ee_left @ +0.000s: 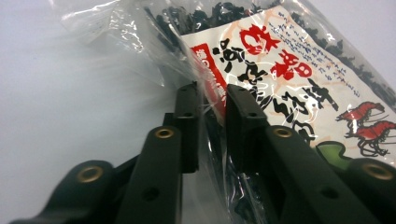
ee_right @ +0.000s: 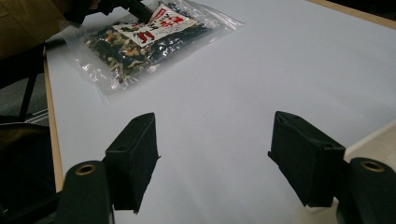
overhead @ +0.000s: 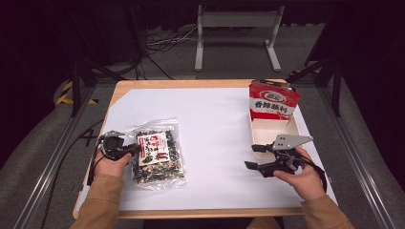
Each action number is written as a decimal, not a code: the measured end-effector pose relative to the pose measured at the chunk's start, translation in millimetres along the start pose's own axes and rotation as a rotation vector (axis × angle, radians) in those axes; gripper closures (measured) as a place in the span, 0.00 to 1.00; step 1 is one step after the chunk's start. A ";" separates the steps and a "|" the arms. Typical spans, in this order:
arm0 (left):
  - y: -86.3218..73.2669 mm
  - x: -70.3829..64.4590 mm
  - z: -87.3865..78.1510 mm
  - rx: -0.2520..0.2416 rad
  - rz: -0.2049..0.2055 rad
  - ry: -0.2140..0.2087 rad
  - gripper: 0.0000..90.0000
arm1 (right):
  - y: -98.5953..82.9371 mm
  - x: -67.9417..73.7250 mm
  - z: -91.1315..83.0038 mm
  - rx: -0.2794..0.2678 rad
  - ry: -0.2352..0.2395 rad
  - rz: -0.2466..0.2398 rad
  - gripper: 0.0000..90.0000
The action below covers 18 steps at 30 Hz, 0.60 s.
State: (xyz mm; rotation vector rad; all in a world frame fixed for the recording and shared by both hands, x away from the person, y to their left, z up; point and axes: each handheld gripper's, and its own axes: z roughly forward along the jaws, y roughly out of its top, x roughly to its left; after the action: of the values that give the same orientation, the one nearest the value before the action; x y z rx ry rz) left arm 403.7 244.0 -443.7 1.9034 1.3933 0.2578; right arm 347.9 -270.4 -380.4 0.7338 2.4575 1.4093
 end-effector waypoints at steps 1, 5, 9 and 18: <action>0.4 0.0 -0.5 -0.001 0.004 0.007 0.88 | 0.0 0.0 0.0 0.000 0.000 0.000 0.36; 1.6 -1.4 -2.4 -0.012 0.005 0.013 0.91 | 0.1 0.8 0.4 0.011 0.012 0.008 0.42; 3.6 -0.2 -8.6 -0.052 -0.015 -0.020 0.93 | 1.4 0.8 -0.8 0.021 0.024 0.020 0.49; 13.7 -8.6 -31.5 -0.135 0.011 -0.078 0.93 | 4.9 3.3 0.0 0.023 0.009 -0.003 0.52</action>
State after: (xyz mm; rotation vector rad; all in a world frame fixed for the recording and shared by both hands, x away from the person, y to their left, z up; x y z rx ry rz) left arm 392.8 248.7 -410.3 1.7924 1.2818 0.2735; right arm 346.7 -266.7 -375.9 0.7301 2.4841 1.3891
